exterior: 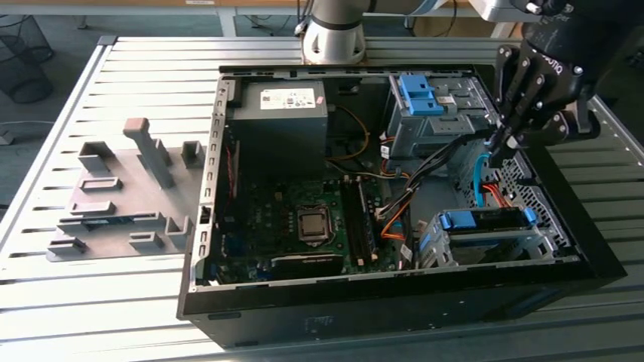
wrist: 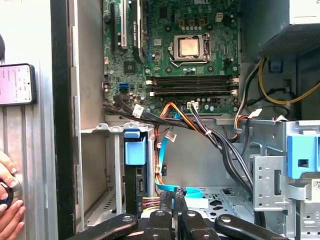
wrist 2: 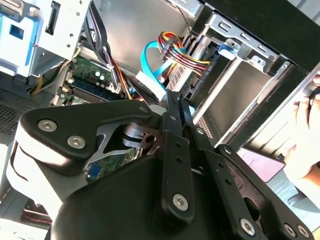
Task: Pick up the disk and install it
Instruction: 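Insert the second disk wire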
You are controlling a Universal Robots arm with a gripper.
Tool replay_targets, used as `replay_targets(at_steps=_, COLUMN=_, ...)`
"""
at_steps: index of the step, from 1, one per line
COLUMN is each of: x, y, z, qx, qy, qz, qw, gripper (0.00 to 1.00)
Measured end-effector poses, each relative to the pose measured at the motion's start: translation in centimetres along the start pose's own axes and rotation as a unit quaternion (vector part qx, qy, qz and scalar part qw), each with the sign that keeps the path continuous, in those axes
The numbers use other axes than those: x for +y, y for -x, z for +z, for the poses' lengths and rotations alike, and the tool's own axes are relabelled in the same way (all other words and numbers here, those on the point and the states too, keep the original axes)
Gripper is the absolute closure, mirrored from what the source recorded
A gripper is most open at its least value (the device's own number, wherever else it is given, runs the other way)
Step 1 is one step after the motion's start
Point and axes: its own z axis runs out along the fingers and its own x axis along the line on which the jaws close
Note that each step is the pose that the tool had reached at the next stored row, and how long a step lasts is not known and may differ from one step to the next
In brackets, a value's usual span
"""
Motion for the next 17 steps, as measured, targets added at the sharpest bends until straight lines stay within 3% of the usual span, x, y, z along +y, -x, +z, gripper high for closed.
replay_targets(at_steps=3, x=0.03, y=0.23, z=0.12, qx=0.0007, qy=0.0001, qz=0.005, qw=1.0, gripper=0.83)
replay_targets(at_steps=7, x=0.06, y=0.33, z=0.28, qx=0.0062, qy=-0.0017, qz=0.008, qw=1.0, gripper=0.83)
replay_targets(at_steps=9, x=0.12, y=0.35, z=0.32, qx=0.0111, qy=-0.0024, qz=0.008, qw=0.9999, gripper=0.81)
replay_targets(at_steps=10, x=0.16, y=0.37, z=0.33, qx=0.015, qy=-0.0029, qz=0.008, qw=0.9999, gripper=0.75)
replay_targets(at_steps=13, x=0.2, y=0.47, z=0.42, qx=0.0256, qy=-0.0037, qz=0.007, qw=0.9996, gripper=0.75)
replay_targets(at_steps=14, x=0.21, y=0.53, z=0.47, qx=0.0279, qy=-0.0038, qz=0.007, qw=0.9996, gripper=0.75)
replay_targets(at_steps=17, x=0.23, y=0.71, z=0.62, qx=0.03, qy=-0.0039, qz=0.007, qw=0.9995, gripper=0.75)
